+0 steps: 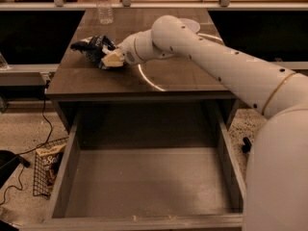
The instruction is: Pick blue chip bag
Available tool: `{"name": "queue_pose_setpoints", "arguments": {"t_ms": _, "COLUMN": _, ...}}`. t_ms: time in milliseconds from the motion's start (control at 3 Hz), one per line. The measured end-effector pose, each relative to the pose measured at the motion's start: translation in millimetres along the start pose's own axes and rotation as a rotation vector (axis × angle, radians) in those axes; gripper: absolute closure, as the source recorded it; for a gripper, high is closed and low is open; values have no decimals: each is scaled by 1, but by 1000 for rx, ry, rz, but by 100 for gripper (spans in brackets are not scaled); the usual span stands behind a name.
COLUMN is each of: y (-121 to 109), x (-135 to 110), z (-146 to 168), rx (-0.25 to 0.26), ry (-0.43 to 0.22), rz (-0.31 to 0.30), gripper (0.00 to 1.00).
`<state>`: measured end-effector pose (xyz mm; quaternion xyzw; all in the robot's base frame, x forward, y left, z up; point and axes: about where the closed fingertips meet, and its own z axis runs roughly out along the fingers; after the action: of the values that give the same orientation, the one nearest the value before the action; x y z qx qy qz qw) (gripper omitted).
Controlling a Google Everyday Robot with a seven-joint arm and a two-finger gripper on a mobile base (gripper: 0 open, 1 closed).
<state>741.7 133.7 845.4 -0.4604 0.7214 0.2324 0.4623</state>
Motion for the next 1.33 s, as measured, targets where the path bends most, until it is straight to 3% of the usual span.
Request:
{"name": "queue_pose_setpoints", "arguments": {"t_ms": 333, "y": 2, "x": 0, "z": 2, "rx": -4, "ry": 1, "rz": 0, "gripper": 100}}
{"name": "queue_pose_setpoints", "arguments": {"t_ms": 667, "y": 2, "x": 0, "z": 2, "rx": -4, "ry": 3, "rz": -3, "gripper": 100}}
{"name": "queue_pose_setpoints", "arguments": {"t_ms": 1000, "y": 3, "x": -14, "z": -14, "rx": 29, "ry": 13, "rz": -36, "gripper": 100}}
{"name": "queue_pose_setpoints", "arguments": {"t_ms": 1333, "y": 10, "x": -42, "z": -48, "rx": 72, "ry": 13, "rz": -91, "gripper": 100}}
